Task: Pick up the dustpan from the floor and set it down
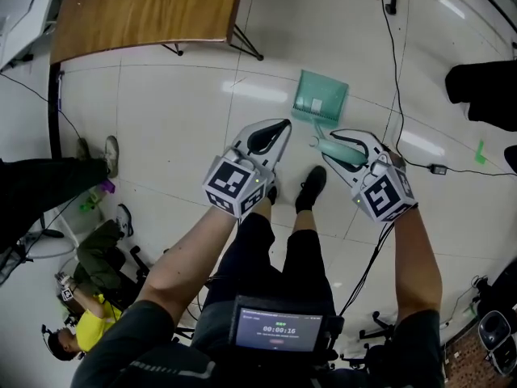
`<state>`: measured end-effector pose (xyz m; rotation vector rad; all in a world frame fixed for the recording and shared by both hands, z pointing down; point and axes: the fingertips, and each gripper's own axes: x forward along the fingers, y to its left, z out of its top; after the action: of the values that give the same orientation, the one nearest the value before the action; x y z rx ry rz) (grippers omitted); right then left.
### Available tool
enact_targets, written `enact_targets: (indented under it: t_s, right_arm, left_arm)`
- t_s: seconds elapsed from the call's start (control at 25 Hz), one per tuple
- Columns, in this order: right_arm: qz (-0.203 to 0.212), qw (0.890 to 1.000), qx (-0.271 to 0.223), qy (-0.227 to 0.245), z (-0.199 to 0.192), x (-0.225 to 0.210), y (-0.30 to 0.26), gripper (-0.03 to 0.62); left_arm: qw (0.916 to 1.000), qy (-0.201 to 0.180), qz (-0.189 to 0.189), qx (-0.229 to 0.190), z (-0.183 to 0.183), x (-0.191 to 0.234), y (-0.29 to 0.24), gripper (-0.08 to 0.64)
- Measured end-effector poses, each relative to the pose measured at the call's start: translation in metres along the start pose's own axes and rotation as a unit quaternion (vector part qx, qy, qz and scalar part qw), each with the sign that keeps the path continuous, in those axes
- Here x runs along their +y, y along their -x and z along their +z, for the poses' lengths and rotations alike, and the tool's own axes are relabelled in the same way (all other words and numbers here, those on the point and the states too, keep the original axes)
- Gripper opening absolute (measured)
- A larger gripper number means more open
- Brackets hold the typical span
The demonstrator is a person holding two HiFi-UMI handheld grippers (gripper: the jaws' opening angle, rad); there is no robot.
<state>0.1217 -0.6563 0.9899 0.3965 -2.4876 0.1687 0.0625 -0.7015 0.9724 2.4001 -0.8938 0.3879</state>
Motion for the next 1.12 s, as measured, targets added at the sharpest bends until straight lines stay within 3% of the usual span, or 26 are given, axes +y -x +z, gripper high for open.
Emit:
enact_targets:
  t_s: [0.36,0.6,0.88,1.12]
  right_arm:
    - [0.000,0.998,0.068,0.015,-0.002,0.033,0.040,0.181]
    - [-0.015,0.998,0.059,-0.005,0.031,0.054,0.070,0.181]
    - [-0.075,0.996,0.028,-0.025,0.112,0.063,0.138,0.178]
    - [-0.151,0.984,-0.074,-0.066,0.251,0.064,0.246,0.169]
  left_arm:
    - [0.9998,-0.011,-0.016,0.004,0.026,-0.049,0.024,0.020]
    - [0.9995,-0.023,-0.021,0.003,0.052,-0.071,0.053,0.020]
    - [0.9987,-0.037,-0.031,-0.014,0.113,-0.118,0.104,0.020]
    - [0.9951,-0.054,-0.051,-0.065,0.221,-0.186,0.178,0.020]
